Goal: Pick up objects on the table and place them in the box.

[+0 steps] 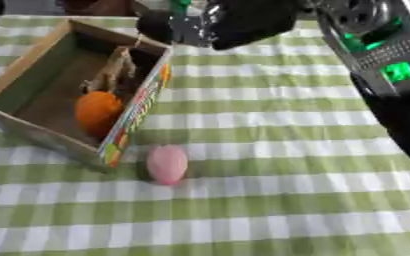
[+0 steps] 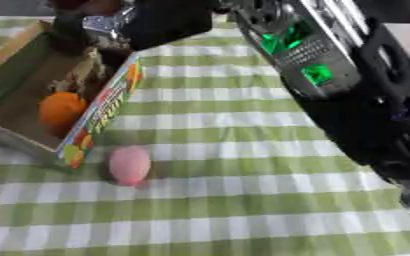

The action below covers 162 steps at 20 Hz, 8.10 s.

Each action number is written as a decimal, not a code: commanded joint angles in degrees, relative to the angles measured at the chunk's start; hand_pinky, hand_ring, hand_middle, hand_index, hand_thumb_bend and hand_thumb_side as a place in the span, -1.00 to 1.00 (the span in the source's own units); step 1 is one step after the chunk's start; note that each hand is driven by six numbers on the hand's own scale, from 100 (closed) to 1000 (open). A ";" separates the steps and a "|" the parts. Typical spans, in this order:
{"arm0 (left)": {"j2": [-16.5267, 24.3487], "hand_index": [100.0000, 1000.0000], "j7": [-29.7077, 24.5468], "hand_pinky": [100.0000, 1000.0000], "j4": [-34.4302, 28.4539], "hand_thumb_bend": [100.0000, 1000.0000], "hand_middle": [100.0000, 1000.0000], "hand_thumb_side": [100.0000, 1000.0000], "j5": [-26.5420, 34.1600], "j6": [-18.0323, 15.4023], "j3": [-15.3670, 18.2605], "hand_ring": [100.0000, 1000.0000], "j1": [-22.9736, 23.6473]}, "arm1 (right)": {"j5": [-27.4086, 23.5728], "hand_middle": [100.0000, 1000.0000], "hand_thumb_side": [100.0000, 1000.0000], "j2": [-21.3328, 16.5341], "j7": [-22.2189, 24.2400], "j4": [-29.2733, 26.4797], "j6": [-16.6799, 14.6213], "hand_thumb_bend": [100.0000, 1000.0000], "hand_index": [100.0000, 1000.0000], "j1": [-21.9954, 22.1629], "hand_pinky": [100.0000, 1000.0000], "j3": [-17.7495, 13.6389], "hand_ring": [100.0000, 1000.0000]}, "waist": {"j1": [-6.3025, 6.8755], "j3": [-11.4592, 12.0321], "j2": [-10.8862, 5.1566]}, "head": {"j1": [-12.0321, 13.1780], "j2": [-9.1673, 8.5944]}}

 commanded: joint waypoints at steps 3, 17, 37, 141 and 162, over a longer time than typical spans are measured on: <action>2.13 0.73 0.08 0.48 -0.78 -1.00 0.45 1.00 -0.15 0.28 0.80 0.46 -0.09 | -1.42 0.59 0.96 -2.86 -2.43 -1.24 -1.86 -0.06 0.78 2.86 0.56 -0.30 0.79 | 0.47 -0.32 -1.49 | 0.14 0.33; 2.23 0.73 0.36 0.48 -0.78 -1.00 0.45 1.00 -0.23 0.40 0.86 0.46 0.37 | 1.32 0.56 0.95 -1.12 -0.93 -1.24 0.19 0.01 0.77 10.27 0.56 2.87 0.78 | 0.41 -1.00 -1.35 | 0.88 0.04; 1.93 0.71 -0.03 0.48 -0.78 -1.00 0.45 0.99 -0.04 0.25 0.60 0.46 -0.45 | 2.16 0.52 0.27 3.61 5.38 -1.24 1.74 -0.09 0.92 17.18 0.56 9.73 0.78 | 0.08 0.11 -0.89 | 0.21 -0.21; 1.77 0.70 -0.19 0.48 -0.78 -1.00 0.45 0.96 0.12 0.35 0.39 0.47 -0.93 | -0.44 -0.21 -0.40 5.31 -5.47 3.67 11.65 -1.00 -0.03 -6.35 0.19 5.63 0.13 | 0.16 0.53 -0.76 | -1.27 -2.17; 1.13 0.70 -0.93 0.49 -0.78 -1.00 0.45 0.96 0.67 -0.73 -0.49 0.47 -5.12 | 8.36 -0.21 -0.47 22.31 -18.65 29.71 13.30 -1.00 0.00 -15.18 0.23 0.84 0.18 | -1.35 4.47 2.88 | -7.26 -5.15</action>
